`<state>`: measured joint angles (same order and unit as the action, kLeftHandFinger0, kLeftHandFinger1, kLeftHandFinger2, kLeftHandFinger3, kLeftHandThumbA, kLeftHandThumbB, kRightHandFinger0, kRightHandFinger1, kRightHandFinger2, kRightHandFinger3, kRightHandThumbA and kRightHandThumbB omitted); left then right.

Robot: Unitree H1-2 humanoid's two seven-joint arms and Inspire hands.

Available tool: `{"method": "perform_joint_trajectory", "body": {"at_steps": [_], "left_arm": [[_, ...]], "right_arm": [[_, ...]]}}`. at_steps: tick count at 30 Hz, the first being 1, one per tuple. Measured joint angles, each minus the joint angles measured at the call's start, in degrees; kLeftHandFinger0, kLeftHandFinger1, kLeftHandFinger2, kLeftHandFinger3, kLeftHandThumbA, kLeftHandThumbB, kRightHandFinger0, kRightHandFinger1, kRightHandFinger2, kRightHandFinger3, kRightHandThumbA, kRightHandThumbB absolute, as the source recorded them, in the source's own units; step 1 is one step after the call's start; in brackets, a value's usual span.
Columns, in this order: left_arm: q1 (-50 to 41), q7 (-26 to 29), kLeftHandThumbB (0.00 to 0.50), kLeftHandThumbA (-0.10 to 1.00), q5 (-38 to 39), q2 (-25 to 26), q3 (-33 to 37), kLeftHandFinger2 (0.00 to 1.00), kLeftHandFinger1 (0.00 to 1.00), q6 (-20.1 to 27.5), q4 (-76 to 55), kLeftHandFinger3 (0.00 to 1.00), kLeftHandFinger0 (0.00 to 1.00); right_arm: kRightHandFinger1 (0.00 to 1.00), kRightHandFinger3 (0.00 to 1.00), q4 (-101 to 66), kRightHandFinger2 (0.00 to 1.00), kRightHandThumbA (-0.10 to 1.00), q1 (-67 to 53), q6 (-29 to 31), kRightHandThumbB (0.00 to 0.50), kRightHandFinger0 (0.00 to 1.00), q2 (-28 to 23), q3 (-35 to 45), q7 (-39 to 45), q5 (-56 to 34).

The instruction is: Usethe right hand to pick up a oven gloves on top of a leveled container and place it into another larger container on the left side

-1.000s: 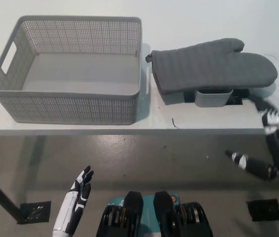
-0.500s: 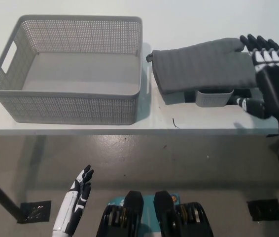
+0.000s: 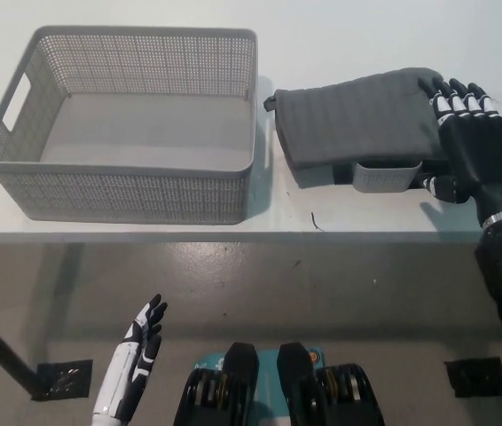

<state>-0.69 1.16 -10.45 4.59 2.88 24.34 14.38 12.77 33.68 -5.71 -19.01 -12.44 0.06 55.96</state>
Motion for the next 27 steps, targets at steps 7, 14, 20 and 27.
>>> {"method": "perform_joint_trajectory", "body": {"at_steps": [7,14,20,27], "left_arm": [[0.15,0.00,0.146,1.00,-0.03,0.00,-0.01,1.00,1.00,0.26,0.00,1.00,1.00],[0.15,0.00,0.132,1.00,-0.08,0.03,-0.01,1.00,1.00,0.31,0.00,1.00,1.00],[0.13,0.00,0.126,1.00,-0.10,0.19,0.04,1.00,1.00,0.32,0.00,1.00,1.00],[-0.03,0.01,0.099,1.00,-0.07,0.24,0.04,1.00,1.00,0.33,0.00,1.00,1.00]], "right_arm": [[1.00,1.00,3.01,1.00,1.00,0.29,-1.37,0.355,1.00,-0.21,-1.47,-0.01,0.32],[1.00,1.00,6.63,1.00,1.00,2.15,-3.23,0.359,1.00,-0.52,-3.62,-0.14,1.91],[1.00,1.00,10.59,1.00,1.00,3.81,-4.28,0.384,1.00,-0.52,-4.68,-0.76,2.39],[1.00,1.00,14.21,1.00,1.00,4.83,-4.73,0.402,1.00,-0.52,-5.57,-1.74,2.39]]}}
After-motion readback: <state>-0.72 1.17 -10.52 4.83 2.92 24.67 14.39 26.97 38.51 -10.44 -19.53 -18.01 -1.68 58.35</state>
